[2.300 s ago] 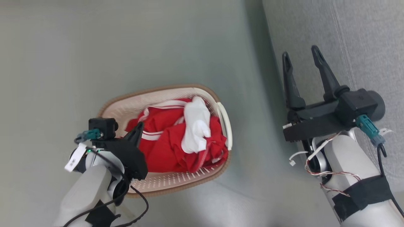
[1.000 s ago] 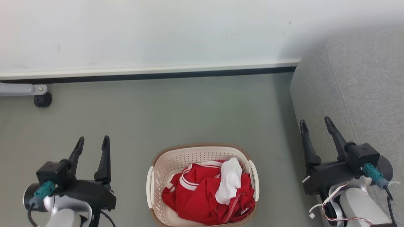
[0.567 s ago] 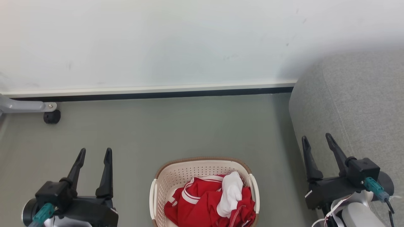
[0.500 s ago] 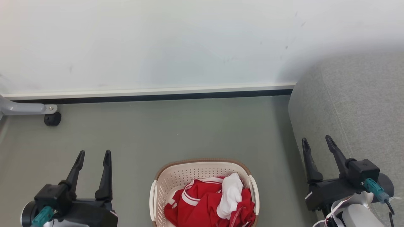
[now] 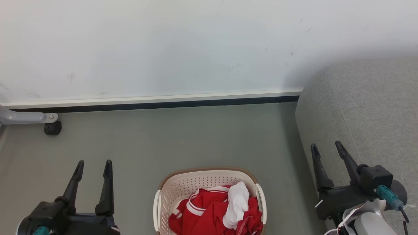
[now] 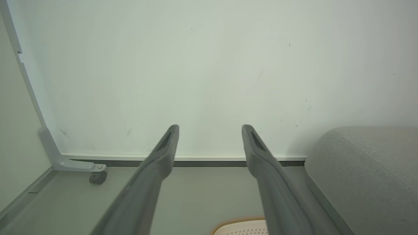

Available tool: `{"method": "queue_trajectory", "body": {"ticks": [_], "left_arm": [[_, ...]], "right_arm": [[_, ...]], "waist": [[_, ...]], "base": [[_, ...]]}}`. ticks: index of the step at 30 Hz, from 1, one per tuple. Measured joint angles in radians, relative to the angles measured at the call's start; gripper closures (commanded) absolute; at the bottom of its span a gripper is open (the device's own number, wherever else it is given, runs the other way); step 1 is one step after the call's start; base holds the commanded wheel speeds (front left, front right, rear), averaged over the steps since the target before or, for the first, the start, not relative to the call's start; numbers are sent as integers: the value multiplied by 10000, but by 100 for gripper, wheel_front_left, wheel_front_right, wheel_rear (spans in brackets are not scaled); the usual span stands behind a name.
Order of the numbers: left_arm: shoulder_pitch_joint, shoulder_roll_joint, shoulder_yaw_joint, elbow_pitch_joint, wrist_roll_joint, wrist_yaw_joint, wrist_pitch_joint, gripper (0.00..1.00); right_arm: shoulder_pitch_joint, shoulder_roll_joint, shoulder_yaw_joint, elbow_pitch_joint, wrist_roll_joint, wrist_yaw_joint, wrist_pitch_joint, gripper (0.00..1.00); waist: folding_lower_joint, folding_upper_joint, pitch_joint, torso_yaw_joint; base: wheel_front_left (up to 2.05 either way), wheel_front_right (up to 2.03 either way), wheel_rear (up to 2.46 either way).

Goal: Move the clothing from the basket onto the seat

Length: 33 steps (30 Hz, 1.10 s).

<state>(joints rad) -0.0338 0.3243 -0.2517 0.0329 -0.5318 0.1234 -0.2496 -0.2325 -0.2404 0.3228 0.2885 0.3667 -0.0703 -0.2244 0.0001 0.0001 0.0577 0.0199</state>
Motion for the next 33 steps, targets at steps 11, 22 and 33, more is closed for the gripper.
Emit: {"method": "queue_trajectory", "body": {"ticks": [11,22,33], "left_arm": [[178,-98,236,-405,295,8,198,0],[222,-270,476,-604,426,10,546,0],[-62,-357,305,-656,508,10,880,0]], "right_arm": [[0,-8,6,-192,2,0,136,0],[-4,-13,59,-397,27,-4,301,0],[-171,0,69,-890,23,-61,401,0]], "waist": [[0,0,61,-35],[0,-1,150,-94],[-1,0,724,-270]], "base": [[0,0,0],[0,0,0],[0,0,0]]}}
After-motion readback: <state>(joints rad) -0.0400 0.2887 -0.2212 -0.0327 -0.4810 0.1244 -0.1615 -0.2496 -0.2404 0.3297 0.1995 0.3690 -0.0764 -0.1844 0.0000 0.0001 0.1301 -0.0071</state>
